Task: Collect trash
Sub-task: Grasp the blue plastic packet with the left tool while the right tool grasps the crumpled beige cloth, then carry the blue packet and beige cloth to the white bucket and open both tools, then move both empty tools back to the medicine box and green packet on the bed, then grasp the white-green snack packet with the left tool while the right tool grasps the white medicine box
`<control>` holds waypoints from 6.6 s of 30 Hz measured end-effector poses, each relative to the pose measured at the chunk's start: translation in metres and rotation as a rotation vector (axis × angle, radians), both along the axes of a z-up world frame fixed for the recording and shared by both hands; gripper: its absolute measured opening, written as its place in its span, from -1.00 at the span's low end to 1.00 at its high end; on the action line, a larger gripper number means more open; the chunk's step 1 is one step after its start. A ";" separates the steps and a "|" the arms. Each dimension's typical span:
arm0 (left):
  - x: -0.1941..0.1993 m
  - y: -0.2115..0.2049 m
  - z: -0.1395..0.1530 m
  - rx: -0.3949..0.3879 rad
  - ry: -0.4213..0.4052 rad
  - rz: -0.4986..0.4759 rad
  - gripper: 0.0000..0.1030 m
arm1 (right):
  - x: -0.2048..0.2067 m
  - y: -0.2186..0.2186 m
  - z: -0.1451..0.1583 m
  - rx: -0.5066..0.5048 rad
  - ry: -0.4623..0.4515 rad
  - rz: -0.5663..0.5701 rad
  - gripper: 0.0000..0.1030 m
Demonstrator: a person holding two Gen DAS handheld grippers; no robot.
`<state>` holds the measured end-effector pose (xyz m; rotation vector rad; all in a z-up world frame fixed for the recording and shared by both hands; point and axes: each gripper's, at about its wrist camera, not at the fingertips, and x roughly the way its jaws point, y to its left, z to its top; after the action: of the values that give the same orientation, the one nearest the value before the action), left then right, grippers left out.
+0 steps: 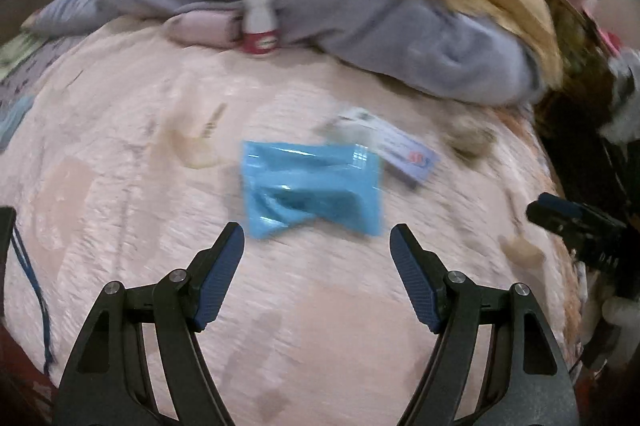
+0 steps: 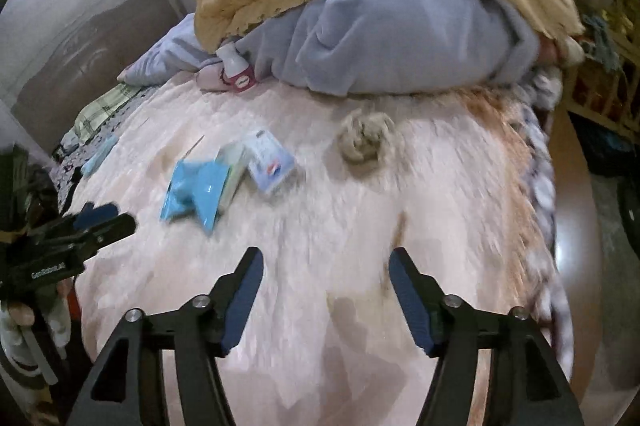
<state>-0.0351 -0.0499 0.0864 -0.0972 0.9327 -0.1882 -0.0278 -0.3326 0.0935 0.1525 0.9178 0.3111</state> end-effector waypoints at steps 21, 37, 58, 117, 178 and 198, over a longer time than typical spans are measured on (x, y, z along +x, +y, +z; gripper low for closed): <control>0.087 0.023 -0.065 -0.293 0.117 -0.140 -0.40 | 0.111 -0.008 -0.040 0.049 0.017 -0.090 -0.39; 0.024 -0.017 -0.021 -0.211 0.069 -0.256 0.30 | -0.018 -0.012 0.015 0.040 -0.073 0.005 -0.42; -0.004 -0.100 -0.026 0.025 0.038 -0.481 -0.46 | -0.081 -0.024 0.019 0.015 -0.078 0.012 -0.41; -0.169 -0.424 0.042 -0.230 0.139 -0.933 -0.02 | -0.292 -0.289 0.009 -0.022 -0.001 -0.669 0.22; 0.036 -0.011 -0.027 -0.026 0.036 -0.083 -0.01 | 0.107 0.106 -0.062 -0.250 0.036 0.236 0.05; 0.055 -0.038 -0.045 -0.084 0.063 -0.154 0.18 | 0.006 0.047 -0.037 -0.171 0.092 0.130 0.33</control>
<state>0.0200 -0.0884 0.0410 -0.1098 0.9954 -0.3688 -0.0221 -0.2861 0.0564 -0.0506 1.0426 0.3465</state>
